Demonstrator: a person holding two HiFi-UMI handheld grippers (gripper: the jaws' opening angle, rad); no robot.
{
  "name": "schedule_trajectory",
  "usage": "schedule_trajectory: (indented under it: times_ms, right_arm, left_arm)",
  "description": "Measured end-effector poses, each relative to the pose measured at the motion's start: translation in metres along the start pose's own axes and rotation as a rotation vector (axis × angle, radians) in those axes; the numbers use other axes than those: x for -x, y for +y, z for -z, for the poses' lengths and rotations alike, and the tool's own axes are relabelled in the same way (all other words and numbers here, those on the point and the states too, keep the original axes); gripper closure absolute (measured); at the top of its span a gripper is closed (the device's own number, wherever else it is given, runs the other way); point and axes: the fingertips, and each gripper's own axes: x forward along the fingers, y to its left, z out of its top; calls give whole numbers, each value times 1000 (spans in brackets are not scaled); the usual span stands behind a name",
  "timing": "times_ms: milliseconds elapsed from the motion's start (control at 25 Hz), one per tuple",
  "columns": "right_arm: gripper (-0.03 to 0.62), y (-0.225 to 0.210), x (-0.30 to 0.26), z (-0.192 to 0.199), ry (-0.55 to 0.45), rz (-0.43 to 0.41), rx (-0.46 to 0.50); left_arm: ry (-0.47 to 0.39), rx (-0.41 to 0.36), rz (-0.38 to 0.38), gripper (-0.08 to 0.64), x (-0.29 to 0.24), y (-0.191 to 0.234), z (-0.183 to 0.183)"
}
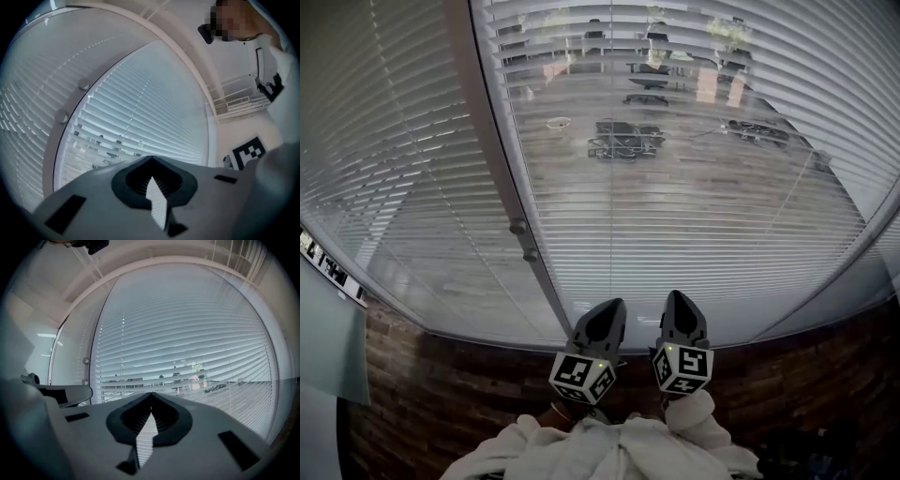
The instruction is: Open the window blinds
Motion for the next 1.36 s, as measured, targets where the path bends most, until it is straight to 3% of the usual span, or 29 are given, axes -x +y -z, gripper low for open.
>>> schedule_trajectory:
  times_ms: [160,400,1080,1360]
  right_arm:
    - [581,0,7,-13,5,-5,6]
    - [581,5,14,-10,9,-24,32]
    - [581,3,14,8,15,-27,25]
    - [581,-2,18,-19,23,-21,32]
  left_arm:
    - [-2,-12,-22,560,-1,-2,-17]
    - [6,2,-58,560,7,4,-11]
    - [30,7,-66,560,13,7,12]
    - [41,24,-77,560,10,-5,-5]
